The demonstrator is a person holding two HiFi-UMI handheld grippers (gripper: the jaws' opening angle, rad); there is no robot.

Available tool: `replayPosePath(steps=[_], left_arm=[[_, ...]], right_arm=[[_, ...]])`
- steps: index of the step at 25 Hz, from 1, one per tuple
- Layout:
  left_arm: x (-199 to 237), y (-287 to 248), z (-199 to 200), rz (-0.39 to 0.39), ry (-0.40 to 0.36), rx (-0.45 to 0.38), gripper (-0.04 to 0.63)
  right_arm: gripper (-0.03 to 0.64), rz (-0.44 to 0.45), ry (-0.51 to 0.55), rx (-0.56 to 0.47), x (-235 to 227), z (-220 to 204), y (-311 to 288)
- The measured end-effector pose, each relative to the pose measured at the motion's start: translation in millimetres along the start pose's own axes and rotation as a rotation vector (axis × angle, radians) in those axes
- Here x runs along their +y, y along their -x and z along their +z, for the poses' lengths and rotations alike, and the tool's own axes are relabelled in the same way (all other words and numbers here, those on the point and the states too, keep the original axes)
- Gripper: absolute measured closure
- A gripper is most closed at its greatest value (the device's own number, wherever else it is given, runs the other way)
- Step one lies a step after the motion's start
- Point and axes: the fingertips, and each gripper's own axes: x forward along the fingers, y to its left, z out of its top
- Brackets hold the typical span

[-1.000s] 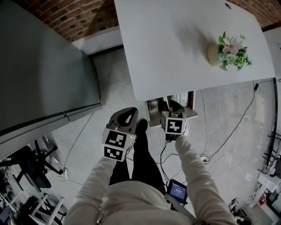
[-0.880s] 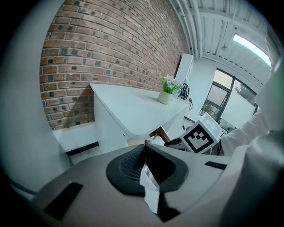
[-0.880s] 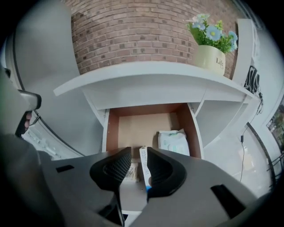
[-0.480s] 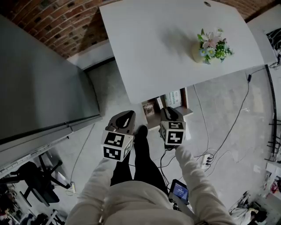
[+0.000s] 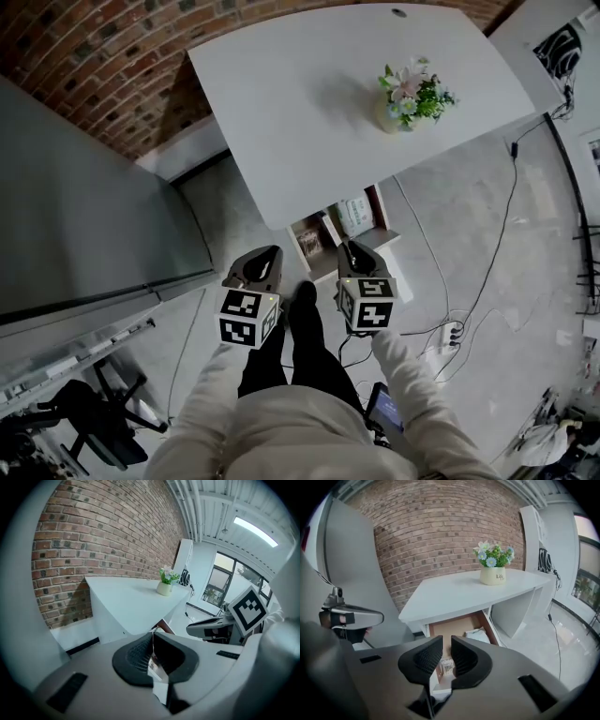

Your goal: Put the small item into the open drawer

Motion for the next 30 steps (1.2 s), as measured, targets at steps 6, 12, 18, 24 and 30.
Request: replayPosePath(steps=[6, 12, 18, 24, 30], left_arm=[[-8, 9, 4, -0.032, -0.051, 0.004, 0.575], [-11, 13, 16, -0.068, -0.108, -0.014, 0.575], [-16, 22, 19, -0.09, -0.143, -0.025, 0.575], [-19, 30, 18, -0.103, -0.195, -0.03, 0.575], [-21, 36, 19, -0.123, -0.212, -0.039, 0.575]], right_arm=[[0.539, 0.0, -0.047, -0.067, 10, 9, 38], [0.553, -0.041, -0.099, -0.136, 9, 17, 70], [0.573, -0.055, -0.103, -0.198, 16, 26, 96], [0.584, -0.064, -0.095, -0.249, 25, 34, 117], [0.589, -0.055, -0.088, -0.285, 36, 34, 134]])
